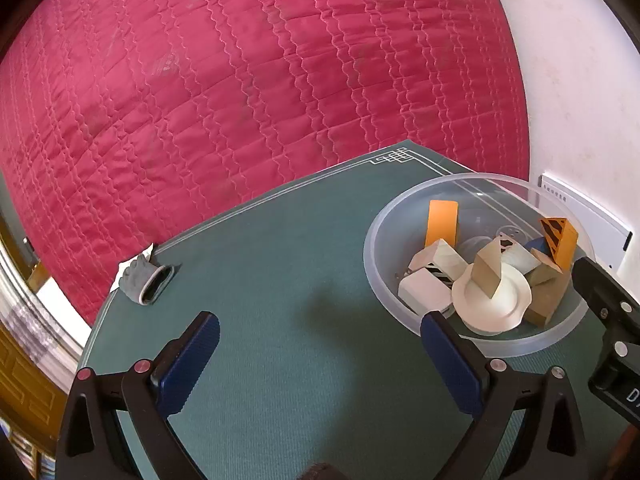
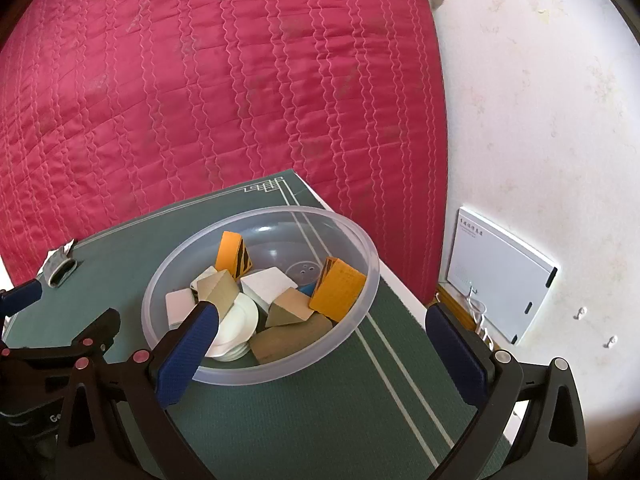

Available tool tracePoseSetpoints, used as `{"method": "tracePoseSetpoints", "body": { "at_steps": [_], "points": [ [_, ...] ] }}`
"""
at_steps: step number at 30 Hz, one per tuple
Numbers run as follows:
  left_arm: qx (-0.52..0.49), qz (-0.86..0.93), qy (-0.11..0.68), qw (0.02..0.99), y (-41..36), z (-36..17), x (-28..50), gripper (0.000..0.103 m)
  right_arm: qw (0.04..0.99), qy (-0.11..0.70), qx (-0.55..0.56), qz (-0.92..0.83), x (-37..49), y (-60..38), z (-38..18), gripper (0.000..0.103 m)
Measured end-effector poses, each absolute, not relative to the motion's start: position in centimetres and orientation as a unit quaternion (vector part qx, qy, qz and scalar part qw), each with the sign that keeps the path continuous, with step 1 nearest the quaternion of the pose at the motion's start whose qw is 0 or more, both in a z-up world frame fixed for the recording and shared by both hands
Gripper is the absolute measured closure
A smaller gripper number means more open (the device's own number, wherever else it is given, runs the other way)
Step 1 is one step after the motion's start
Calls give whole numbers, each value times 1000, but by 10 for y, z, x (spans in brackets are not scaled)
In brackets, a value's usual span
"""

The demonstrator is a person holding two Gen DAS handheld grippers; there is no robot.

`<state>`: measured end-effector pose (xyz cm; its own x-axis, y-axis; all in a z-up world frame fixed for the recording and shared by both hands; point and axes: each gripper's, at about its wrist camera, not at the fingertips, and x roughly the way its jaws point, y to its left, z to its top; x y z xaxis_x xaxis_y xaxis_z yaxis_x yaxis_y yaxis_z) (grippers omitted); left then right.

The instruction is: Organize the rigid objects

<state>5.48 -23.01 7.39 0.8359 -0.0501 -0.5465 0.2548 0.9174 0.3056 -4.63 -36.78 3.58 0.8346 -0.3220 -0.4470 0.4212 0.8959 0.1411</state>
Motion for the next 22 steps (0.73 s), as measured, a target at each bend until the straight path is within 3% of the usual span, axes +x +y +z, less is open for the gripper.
{"method": "tracePoseSetpoints", "body": {
  "at_steps": [22],
  "points": [
    [185, -93, 284, 936, -232, 71, 53, 1, 950, 215, 120, -191, -46, -367, 32, 0]
  ]
}}
